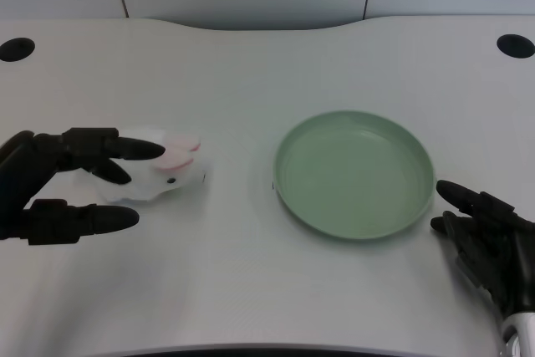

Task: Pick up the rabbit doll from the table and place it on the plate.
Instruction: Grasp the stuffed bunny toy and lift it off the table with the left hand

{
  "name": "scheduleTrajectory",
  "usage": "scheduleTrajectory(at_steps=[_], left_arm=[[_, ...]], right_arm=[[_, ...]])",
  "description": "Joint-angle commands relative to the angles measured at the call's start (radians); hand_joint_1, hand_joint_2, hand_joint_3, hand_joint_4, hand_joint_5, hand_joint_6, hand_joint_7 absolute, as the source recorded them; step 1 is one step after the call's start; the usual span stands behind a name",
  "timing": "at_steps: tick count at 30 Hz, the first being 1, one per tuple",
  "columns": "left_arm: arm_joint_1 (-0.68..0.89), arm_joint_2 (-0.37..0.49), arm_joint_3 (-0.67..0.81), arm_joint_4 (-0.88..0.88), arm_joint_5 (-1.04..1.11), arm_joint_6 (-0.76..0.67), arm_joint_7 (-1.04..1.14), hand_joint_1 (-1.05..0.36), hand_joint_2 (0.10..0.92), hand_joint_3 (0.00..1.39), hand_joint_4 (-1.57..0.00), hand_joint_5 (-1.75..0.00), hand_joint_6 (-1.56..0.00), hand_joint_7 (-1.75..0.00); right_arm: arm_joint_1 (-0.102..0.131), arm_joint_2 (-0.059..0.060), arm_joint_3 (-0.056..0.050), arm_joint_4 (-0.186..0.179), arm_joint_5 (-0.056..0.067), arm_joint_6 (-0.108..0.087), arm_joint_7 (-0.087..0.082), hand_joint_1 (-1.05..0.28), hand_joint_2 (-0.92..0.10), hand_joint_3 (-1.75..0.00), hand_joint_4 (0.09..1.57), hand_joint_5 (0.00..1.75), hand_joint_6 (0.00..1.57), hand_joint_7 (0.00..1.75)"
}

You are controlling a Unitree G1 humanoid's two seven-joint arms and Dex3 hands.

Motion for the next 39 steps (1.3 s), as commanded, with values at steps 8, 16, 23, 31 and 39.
scheduleTrajectory(at_steps=[8,16,23,31,39], left_arm=[[-0.176,0.172,-0.127,0.080,0.291,0.065,0.002,-0.97,0.921,0.04,-0.10,-0.07,-0.18,0.00],[-0.320,0.219,-0.220,0.177,0.450,0.091,0.028,-1.05,0.921,0.08,0.00,0.00,-0.06,0.00],[-0.467,0.222,-0.334,0.248,0.548,0.156,-0.041,-1.05,0.917,0.07,0.00,0.00,-0.05,0.00],[-0.606,0.140,-0.463,0.439,0.610,0.216,-0.043,-1.05,0.907,0.03,-0.05,-0.02,-0.08,-0.02],[-0.739,0.016,-0.596,0.752,0.693,0.180,0.092,-1.05,0.906,0.01,-0.10,-0.04,-0.11,-0.02]], right_arm=[[0.010,-0.014,-0.001,-0.006,0.004,0.015,-0.007,-0.35,-0.92,-0.29,0.53,0.92,0.88,0.00],[0.008,-0.016,0.012,-0.011,-0.010,0.028,-0.023,-0.37,-0.92,-0.30,0.51,0.92,0.87,0.00],[0.014,-0.019,0.023,-0.021,-0.008,0.035,-0.035,-0.35,-0.92,-0.29,0.51,0.90,0.86,0.00],[0.021,-0.015,0.015,-0.034,0.020,0.024,-0.003,-0.34,-0.92,-0.30,0.52,0.88,0.88,0.01],[0.029,-0.012,0.018,-0.041,0.013,0.015,-0.013,-0.35,-0.92,-0.29,0.53,0.91,0.88,0.01]])
